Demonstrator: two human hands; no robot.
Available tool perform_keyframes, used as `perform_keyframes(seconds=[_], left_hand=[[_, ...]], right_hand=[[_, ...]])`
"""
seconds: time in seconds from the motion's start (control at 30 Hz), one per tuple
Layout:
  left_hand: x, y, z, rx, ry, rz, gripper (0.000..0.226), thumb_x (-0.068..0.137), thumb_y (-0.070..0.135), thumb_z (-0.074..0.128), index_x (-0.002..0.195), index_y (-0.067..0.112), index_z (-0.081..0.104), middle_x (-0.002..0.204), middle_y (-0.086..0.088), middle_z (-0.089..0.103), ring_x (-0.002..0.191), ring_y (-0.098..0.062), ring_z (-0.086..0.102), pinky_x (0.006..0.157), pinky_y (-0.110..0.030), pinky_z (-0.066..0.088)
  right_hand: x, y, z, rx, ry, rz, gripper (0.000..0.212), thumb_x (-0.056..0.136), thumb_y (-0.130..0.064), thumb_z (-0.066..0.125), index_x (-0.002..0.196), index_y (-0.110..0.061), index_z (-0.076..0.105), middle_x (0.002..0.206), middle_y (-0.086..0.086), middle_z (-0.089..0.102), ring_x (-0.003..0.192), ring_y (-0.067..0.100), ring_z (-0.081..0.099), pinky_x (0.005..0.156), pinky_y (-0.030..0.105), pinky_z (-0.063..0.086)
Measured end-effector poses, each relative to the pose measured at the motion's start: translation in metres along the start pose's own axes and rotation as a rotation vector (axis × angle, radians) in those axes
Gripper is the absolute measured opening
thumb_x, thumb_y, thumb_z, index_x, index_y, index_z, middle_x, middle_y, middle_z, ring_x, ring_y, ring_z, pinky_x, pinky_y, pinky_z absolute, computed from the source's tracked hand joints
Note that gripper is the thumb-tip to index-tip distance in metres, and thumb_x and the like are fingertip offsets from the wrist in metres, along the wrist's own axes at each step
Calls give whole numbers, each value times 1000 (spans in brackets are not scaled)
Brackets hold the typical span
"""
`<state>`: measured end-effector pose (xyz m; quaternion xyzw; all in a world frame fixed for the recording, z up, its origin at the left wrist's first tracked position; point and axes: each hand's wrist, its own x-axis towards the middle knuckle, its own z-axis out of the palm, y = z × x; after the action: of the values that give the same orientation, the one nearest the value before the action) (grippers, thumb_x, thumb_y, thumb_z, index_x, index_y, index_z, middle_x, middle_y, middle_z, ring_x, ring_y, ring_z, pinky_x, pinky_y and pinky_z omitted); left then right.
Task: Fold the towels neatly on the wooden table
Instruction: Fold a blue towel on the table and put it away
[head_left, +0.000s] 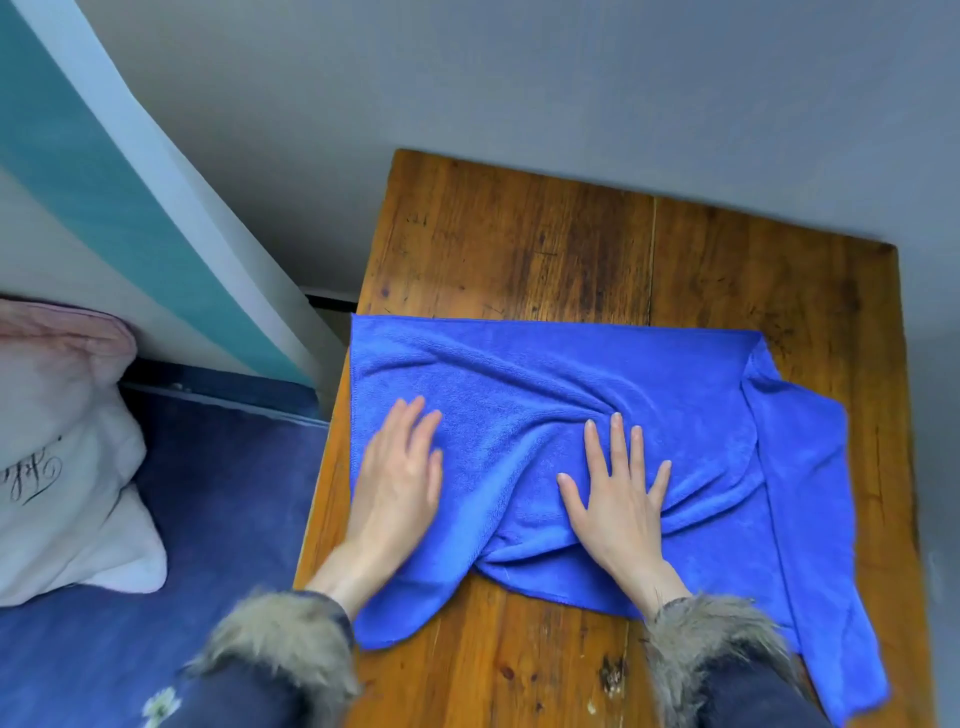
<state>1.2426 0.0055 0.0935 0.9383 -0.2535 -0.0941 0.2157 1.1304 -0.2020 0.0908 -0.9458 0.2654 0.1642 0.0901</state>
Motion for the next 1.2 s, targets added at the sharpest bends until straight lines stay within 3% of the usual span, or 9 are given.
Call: perform_keyframes(seconds=[0.1,0.23,0.4,0.53,0.63,0.7,0.8,0.97,1.2], left_hand=[[-19,-9,24,194,-176,121,58,90,44,33,139,14,35,149,-10,33,138,-28,22,112,-44,17],[3,-39,14,347,-242,264,67,91,63,16,145,23,24,152,-1,25,140,-26,16,113,-42,4],[37,-71,-9,469,-277,360,80,84,74,6,144,24,25,150,1,31,138,-28,26,110,-46,7],[40,-67,-20,484,-252,329,75,81,66,25,141,22,29,148,-8,36,135,-33,34,107,-51,17],[6,-43,-18,304,-164,177,59,89,44,32,140,15,30,150,-15,31,139,-35,24,109,-52,24],[-34,-25,-10,167,-151,144,54,91,41,36,138,14,34,149,-15,30,140,-31,20,110,-50,21],[-92,-13,3,132,-270,161,59,93,57,27,139,21,35,152,-6,26,142,-25,17,112,-46,15],[-112,-26,7,226,-382,76,61,94,60,16,144,28,29,154,2,22,143,-23,13,115,-39,6],[-91,-53,-11,230,-470,181,66,89,67,18,146,35,19,156,6,11,144,-19,3,115,-36,-2]], right_hand=[[-5,-6,4,-9,32,-66,67,84,-56,28,144,-26,32,156,3,19,143,23,5,105,68,17],[-16,-7,13,-23,15,-67,73,82,-64,26,147,-32,17,157,-2,5,144,22,-4,104,69,13],[-19,-5,13,-37,-6,-81,78,78,-69,27,146,-31,21,157,0,9,143,23,-1,100,72,18],[-24,-5,9,-68,54,-129,79,76,-66,32,145,-28,25,156,4,18,142,26,7,101,69,19],[-43,-20,6,23,272,-284,59,78,-50,44,130,-22,44,143,7,38,133,27,31,107,56,22],[-64,-35,6,117,389,-397,35,78,-41,50,105,-19,56,113,5,51,105,23,48,91,41,35],[-87,-47,18,61,283,-468,23,72,-39,65,83,-20,58,84,-1,53,80,20,45,69,33,32],[-90,-43,33,23,144,-394,25,68,-33,74,83,-22,57,81,-3,52,76,20,47,64,33,37],[-85,-30,24,32,10,-531,16,68,-20,73,69,-21,57,72,-3,48,66,20,50,55,30,39]])
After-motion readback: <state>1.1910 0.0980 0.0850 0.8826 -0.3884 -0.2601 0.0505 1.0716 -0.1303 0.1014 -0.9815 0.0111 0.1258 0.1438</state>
